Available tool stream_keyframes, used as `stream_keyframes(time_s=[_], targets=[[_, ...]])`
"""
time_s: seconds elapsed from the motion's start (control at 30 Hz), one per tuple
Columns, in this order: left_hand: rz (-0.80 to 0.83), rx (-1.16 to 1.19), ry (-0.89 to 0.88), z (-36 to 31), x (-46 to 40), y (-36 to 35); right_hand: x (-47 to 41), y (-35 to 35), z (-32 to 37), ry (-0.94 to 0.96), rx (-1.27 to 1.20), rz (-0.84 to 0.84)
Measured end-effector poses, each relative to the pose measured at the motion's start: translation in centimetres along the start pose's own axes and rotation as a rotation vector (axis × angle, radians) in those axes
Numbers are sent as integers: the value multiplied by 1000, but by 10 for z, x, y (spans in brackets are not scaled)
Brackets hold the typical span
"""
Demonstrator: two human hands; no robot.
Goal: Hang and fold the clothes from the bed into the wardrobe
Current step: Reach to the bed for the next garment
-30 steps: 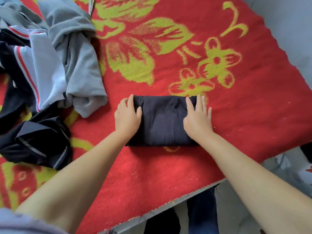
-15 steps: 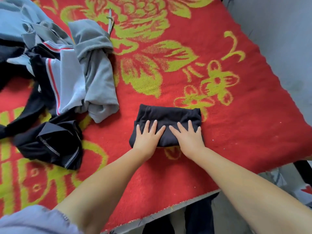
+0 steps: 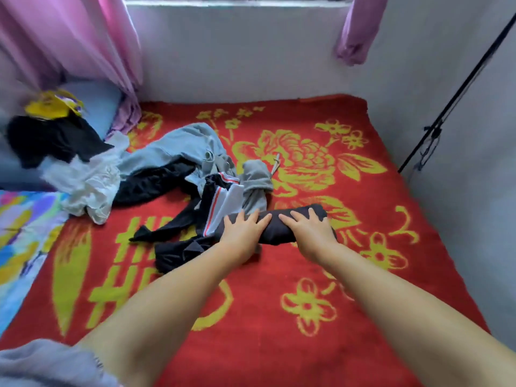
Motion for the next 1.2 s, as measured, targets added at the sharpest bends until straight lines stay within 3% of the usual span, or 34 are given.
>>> stream_keyframes(time_s=[0.2,0.37,0.77,0.97,1.2], targets=[[-43,62,373,114,113,33,-7,67,141,399,169,-81],[-27,139,704,179,253,16,33,72,284,746,296,-83],[23,283,1479,213,670,-82,287,-15,619,1556,522,-87],[87,395,1710,195,855,-147,440,-92,741,1777,610,-50],[132,446,1782,195,1011,-200,563,-165,845,1890,644,62]])
Point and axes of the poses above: each hand's wrist, its own x-axis away from the middle knuckle, its own y-axis out of the back of the hand, z = x × y, the point moved 6 cm from there along -x, towards the middle knuckle, and after that the axes turned 4 degrees about y, right-handed, at the moved point
